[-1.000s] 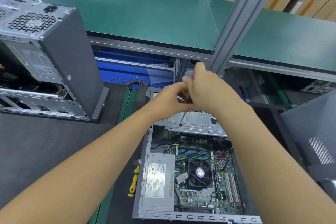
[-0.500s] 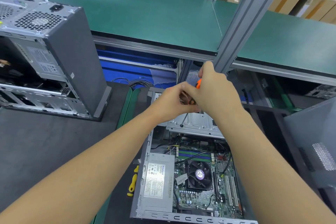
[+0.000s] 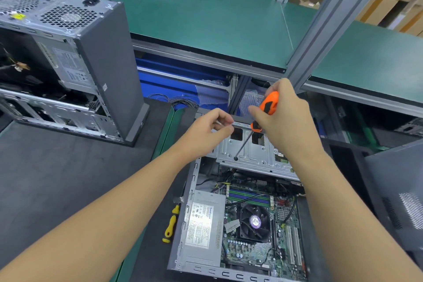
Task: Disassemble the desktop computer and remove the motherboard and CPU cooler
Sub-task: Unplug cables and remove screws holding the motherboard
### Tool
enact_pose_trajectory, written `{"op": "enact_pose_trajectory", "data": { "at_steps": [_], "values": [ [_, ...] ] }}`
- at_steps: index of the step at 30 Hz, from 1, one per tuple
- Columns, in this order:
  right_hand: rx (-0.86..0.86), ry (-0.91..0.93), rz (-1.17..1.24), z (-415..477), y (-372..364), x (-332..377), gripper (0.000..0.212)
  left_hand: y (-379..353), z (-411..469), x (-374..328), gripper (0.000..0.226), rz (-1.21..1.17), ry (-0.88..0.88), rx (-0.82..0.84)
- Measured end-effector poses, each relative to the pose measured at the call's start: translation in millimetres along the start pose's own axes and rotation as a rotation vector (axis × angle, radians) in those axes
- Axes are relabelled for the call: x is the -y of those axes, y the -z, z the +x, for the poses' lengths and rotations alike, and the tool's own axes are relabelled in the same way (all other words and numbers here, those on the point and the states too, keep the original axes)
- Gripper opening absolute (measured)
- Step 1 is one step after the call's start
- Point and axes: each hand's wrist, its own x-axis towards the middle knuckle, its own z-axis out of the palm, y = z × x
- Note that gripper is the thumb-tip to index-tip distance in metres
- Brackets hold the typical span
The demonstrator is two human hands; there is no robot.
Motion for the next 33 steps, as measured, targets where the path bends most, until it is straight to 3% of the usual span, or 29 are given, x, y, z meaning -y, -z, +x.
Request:
{"op": "enact_pose_trajectory", "data": {
  "at_steps": [8, 12, 17, 21, 25, 33],
  "values": [
    [-0.044, -0.009, -0.001, -1.1, 12.7, -0.9, 0.039, 4.2, -5.4, -0.2, 0.010, 0.045, 0.012, -0.022],
    [-0.064, -0.011, 0.036, -2.6, 19.3, -3.1, 0.039, 6.4, -10.8, 3.4, 0.015, 0.203, 0.106, -0.048],
    [-0.110, -0.012, 0.040, -5.7, 28.9, -6.9, 0.038, -1.7, -24.5, 4.7, 0.013, 0.473, 0.282, 0.123],
    [-0.137, -0.015, 0.059, -9.8, 35.9, -8.6, 0.037, -16.2, -36.4, -0.4, 0.024, 0.643, 0.395, 0.251],
    [-0.195, 0.006, 0.080, -11.8, 44.5, -8.0, 0.036, -37.6, -38.0, -6.6, 0.021, 0.751, 0.513, 0.463],
    [-0.214, 0.026, 0.109, 3.1, 62.6, -3.9, 0.039, -70.7, -31.0, 13.6, 0.016, 0.914, 0.546, 0.386]
  ]
}}
